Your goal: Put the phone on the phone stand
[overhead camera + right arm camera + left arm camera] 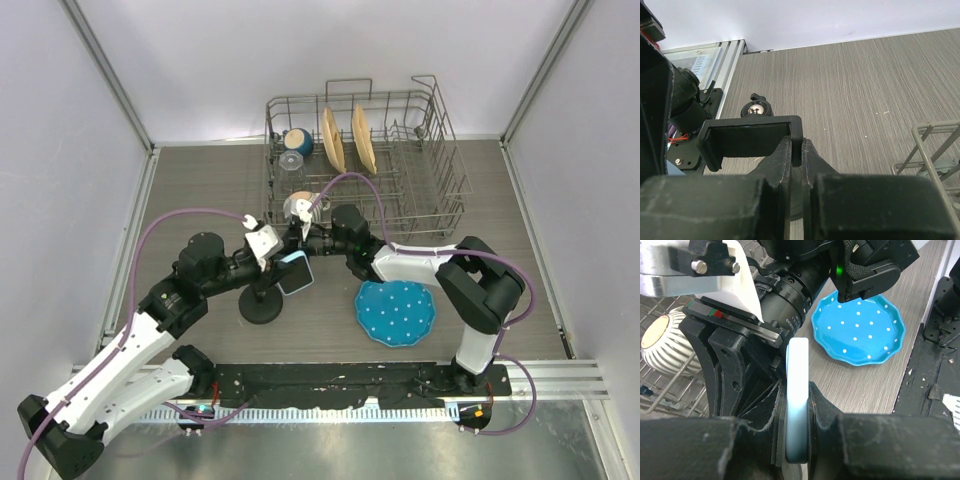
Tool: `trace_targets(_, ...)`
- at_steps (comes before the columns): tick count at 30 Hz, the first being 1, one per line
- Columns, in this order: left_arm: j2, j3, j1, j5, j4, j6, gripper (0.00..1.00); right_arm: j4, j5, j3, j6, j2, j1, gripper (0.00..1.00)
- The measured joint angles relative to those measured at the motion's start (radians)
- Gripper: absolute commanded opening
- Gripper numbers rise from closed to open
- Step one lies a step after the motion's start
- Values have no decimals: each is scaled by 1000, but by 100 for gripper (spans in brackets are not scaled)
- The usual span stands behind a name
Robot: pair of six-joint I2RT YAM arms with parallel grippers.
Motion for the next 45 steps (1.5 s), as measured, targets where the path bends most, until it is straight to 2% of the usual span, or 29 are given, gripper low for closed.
trace_targets(8, -23, -41, 18, -11, 52, -50, 0, 8, -7, 4, 3, 6, -6, 1)
trace_targets(18, -76, -63, 58, 33, 35, -21, 0, -17, -79, 14, 1, 9, -26, 1)
trace_targets(24, -51, -63, 84, 130, 56, -20, 0, -72, -168, 33, -7, 9, -53, 1)
trace_targets(33, 136, 25, 174, 330, 76, -35, 0, -122, -260, 49, -20, 9, -71, 1)
trace_targets(37, 162, 31, 216, 398, 82, -47, 0, -132, -264, 52, -24, 9, -72, 1)
trace_targets(45, 79, 26, 227, 364, 73, -47, 0, -143, -248, 55, -39, 8, -70, 1)
